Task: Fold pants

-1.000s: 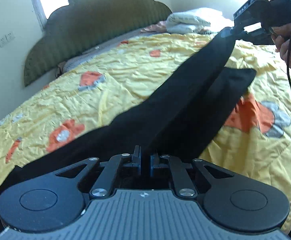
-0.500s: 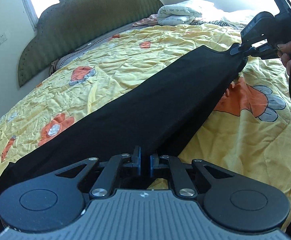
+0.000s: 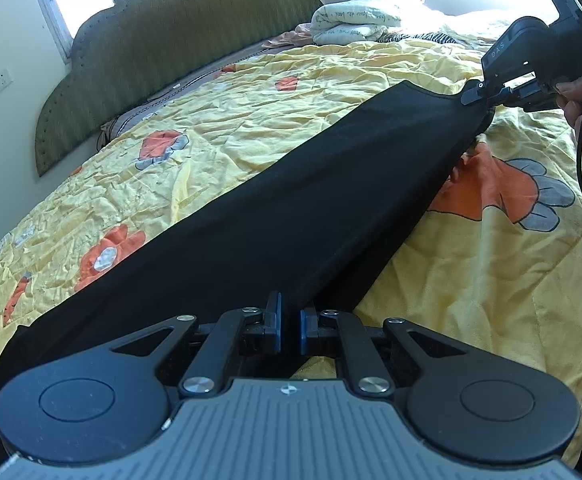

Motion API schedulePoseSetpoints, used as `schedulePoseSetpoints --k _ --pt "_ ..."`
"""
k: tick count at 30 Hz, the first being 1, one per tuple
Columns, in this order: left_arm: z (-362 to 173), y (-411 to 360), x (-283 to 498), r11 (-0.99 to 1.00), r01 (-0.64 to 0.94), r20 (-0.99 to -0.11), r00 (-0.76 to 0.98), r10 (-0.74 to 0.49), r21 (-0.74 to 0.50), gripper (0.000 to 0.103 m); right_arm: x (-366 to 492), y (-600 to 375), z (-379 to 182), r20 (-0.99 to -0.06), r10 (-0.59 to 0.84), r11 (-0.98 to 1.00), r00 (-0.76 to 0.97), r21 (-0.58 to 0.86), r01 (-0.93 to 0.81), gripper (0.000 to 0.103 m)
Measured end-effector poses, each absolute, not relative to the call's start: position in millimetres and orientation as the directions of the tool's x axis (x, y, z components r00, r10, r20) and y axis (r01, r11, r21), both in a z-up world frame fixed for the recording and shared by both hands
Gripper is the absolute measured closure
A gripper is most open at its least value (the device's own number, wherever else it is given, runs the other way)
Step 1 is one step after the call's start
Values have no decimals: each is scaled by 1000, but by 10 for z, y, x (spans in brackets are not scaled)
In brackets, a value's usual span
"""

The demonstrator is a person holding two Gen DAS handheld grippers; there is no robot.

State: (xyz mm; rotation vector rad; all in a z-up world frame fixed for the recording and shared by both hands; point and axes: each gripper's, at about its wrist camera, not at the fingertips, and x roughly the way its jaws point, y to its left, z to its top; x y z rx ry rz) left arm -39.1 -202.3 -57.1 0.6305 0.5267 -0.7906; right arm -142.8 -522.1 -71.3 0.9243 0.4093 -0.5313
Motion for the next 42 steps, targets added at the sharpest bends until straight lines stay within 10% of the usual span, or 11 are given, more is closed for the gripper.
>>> schedulePoseSetpoints --k 13,15,19,24,32,37,42 --pt "-332 -1784 -288 579 798 -661 527 -534 168 57 -1367 -5195 -650 -577 -258 544 775 576 610 85" --pt "-252 -1678 -246 596 790 -658 525 -540 141 52 -1359 -5170 -614 -584 -274 563 764 547 620 78" --pt "-70 -1393 -181 646 754 -633 559 -536 119 44 -1372 -5120 -523 -602 -375 571 705 449 687 25" --pt "117 -755 -36 783 607 -606 676 -419 137 41 -1472 -4811 -239 -491 -608 523 623 343 780 25" --pt "314 839 340 998 61 -620 784 -29 31 41 -298 -2611 317 -325 23 999 945 37 -12 27" --pt "288 1824 482 962 -216 -692 721 43 -165 40 51 -954 239 -386 420 862 822 -114 -494 46" --pt "175 2350 479 869 -318 -719 692 -59 -378 40 -90 295 84 -403 528 654 748 -369 -660 51"
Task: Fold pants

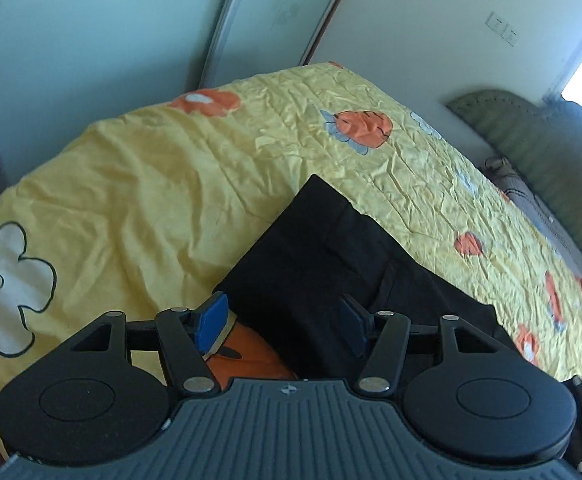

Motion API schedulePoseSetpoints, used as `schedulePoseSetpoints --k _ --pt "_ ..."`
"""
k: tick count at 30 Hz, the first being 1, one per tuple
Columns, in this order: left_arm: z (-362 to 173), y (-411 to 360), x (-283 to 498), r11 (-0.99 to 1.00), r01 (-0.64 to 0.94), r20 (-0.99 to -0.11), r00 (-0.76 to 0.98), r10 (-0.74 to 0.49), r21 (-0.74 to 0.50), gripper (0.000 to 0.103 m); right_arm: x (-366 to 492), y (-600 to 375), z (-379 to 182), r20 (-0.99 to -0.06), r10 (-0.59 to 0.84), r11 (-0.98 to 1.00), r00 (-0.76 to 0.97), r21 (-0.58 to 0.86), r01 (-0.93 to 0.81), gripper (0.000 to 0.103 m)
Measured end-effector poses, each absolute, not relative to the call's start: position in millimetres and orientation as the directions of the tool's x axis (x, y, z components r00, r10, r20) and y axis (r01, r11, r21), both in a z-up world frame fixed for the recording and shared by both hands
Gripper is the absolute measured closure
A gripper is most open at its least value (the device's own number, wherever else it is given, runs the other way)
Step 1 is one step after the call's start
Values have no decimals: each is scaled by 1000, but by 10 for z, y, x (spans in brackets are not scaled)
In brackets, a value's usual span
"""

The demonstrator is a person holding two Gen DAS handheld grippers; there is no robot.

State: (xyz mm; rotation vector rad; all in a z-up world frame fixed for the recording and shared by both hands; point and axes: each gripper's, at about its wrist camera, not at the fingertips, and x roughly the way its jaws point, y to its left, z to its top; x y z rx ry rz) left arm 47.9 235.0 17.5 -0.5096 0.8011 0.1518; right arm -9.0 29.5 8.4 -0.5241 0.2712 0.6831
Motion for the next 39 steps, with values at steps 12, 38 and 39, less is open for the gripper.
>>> schedulePoseSetpoints --k 12,38,39 --pt "-181 2614 654 674 -351 -674 675 -299 -650 43 240 1050 -218 -518 505 588 690 -379 -715 80" --pt "-108 2269 507 881 -340 -704 710 10 -330 92 576 -174 226 -491 503 801 712 -44 -597 89" --pt "-125 2256 512 882 -345 -709 705 18 -321 92 705 -374 210 -505 455 837 733 -39 -546 89"
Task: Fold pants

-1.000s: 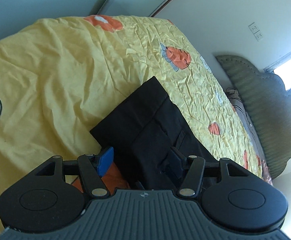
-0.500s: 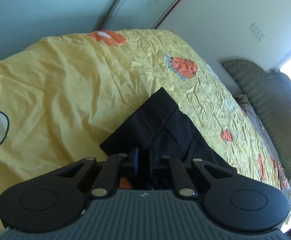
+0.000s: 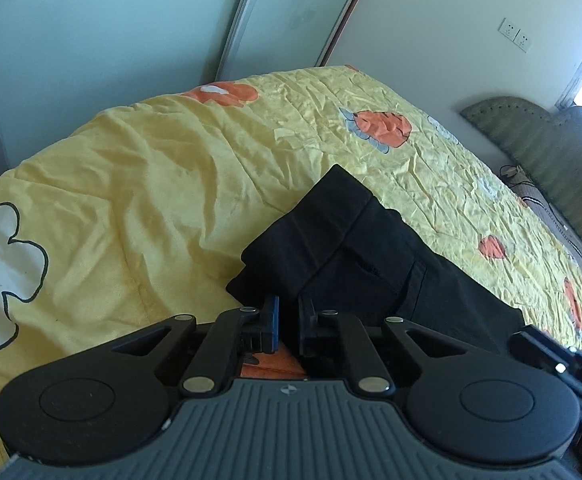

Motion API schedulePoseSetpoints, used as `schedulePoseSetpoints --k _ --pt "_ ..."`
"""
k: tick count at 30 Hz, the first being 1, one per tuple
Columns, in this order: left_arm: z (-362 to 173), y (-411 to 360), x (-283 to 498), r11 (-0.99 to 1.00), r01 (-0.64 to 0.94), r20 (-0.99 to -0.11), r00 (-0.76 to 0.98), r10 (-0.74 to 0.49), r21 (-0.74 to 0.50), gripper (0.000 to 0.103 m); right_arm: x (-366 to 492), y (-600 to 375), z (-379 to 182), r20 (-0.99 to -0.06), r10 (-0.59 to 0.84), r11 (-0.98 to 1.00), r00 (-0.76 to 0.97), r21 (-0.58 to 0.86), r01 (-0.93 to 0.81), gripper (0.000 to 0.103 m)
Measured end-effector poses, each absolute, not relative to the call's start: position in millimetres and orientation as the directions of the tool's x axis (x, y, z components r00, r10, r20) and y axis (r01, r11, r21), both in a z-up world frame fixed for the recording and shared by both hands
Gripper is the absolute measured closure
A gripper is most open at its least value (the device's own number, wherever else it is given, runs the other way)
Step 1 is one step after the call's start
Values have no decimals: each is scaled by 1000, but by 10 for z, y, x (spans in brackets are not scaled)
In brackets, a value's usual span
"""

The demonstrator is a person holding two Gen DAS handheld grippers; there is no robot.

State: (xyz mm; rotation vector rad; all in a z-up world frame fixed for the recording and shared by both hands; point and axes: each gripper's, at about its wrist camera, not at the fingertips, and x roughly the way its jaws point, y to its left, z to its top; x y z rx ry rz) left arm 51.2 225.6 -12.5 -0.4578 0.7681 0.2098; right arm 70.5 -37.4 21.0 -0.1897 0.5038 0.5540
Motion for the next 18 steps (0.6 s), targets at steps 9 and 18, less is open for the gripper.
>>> schedulePoseSetpoints --k 9,18 --pt "-149 2127 530 900 -368 -721 687 93 -235 92 1690 -1400 -201 -620 312 946 720 130 -297 89" --pt "70 1887 475 944 -317 -700 695 166 -91 90 819 -1600 -117 -628 431 888 649 164 -430 88"
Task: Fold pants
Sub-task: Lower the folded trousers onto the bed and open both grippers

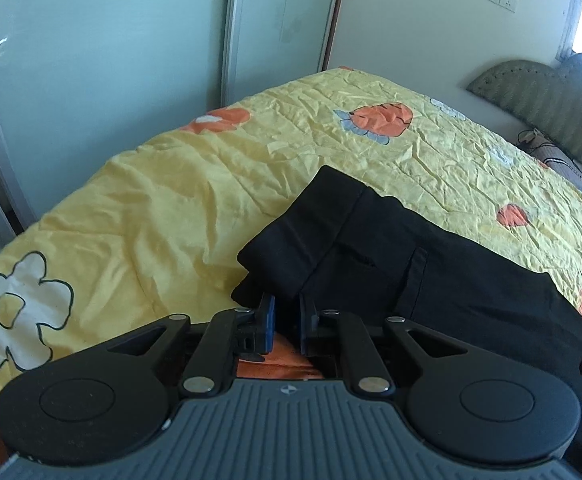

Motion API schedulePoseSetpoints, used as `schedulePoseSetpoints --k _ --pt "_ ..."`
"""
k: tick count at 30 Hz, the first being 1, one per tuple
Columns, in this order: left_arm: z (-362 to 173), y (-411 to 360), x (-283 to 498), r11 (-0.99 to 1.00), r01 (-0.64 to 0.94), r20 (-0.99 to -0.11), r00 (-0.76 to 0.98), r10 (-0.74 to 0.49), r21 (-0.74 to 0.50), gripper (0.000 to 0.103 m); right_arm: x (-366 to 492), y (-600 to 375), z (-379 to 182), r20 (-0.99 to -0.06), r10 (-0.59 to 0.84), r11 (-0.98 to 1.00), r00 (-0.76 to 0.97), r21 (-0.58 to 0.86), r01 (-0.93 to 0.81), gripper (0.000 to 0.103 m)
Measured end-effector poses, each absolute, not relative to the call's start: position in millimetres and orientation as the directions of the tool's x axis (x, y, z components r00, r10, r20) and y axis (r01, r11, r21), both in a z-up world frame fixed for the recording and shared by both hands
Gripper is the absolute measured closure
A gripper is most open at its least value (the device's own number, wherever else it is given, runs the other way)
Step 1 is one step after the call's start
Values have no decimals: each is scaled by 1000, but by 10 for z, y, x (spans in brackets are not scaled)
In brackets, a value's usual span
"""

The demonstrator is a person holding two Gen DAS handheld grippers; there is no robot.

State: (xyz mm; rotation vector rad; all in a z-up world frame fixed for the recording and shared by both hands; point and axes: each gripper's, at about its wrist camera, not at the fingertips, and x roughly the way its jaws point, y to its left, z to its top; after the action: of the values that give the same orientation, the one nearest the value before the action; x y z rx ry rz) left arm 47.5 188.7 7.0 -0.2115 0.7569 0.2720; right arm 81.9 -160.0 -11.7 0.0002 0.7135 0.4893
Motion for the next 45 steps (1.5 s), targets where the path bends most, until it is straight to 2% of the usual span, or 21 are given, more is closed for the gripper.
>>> schedulePoseSetpoints --k 2,6,8,9,11,14,16,20,24,26,28,30,34,36,38,41,42,43,44,45 --pt "180 1750 416 950 -312 -677 705 212 -28 80 582 -1723 -170 -636 433 890 639 193 -412 88" --pt "320 1427 349 952 -295 -600 748 282 79 78 397 -1835 -334 -649 411 904 640 198 -379 89" --pt "308 1321 373 950 -292 -591 749 300 112 69 367 -1900 -317 -634 386 921 670 222 -321 88" --pt "300 1298 382 950 -295 -601 742 296 104 70 333 -1912 -273 -621 357 933 698 204 -295 87" --pt "303 1242 386 963 -263 -618 750 236 49 70 256 -1938 -197 -588 354 935 727 196 -296 87" --pt "309 983 411 984 -179 -625 766 151 18 70 239 -1977 -273 -604 396 918 692 240 -317 87" --pt "300 706 419 996 -84 -626 776 75 15 69 214 -2043 -337 -631 322 947 706 204 -249 88" --pt "237 122 429 993 122 -648 755 -99 -10 65 -7 -2374 -240 -564 305 944 767 285 -166 87" --pt "104 -423 409 963 268 -654 727 -210 -11 61 -154 -2666 -268 -593 164 976 788 216 -41 86" --pt "31 -667 399 939 343 -663 709 -240 27 54 -221 -2766 -317 -632 141 983 762 179 -33 86" --pt "-78 -841 380 913 402 -690 679 -252 62 54 -345 -2863 -341 -640 122 987 759 159 -24 87" --pt "-166 -919 353 899 435 -716 646 -265 59 54 -474 -2986 -310 -629 91 988 772 151 7 86" --pt "-149 -1017 354 888 458 -707 639 -305 30 54 -682 -3491 -284 -571 -54 961 819 192 197 85" --pt "-140 -1107 363 884 465 -694 650 -309 41 53 -726 -3733 -348 -593 -88 937 800 223 269 80" --pt "-179 -1217 374 867 495 -704 638 -313 63 50 -767 -3839 -432 -639 -115 940 760 177 290 80" --pt "-167 -1318 311 843 537 -700 614 -364 32 50 -994 -3937 -356 -587 -172 928 791 173 330 79" --pt "-139 -1373 283 831 556 -691 609 -390 21 50 -1048 -3996 -330 -568 -190 919 801 185 349 78" --pt "-112 -1438 263 821 571 -681 607 -410 14 49 -1100 -4089 -310 -553 -216 903 805 199 380 69" --pt "-93 -1494 254 814 581 -669 608 -427 9 43 -1108 -4168 -303 -553 -234 894 800 201 400 51" --pt "-87 -1583 245 806 592 -652 613 -446 7 40 -1103 -4233 -306 -554 -242 894 797 192 405 43"
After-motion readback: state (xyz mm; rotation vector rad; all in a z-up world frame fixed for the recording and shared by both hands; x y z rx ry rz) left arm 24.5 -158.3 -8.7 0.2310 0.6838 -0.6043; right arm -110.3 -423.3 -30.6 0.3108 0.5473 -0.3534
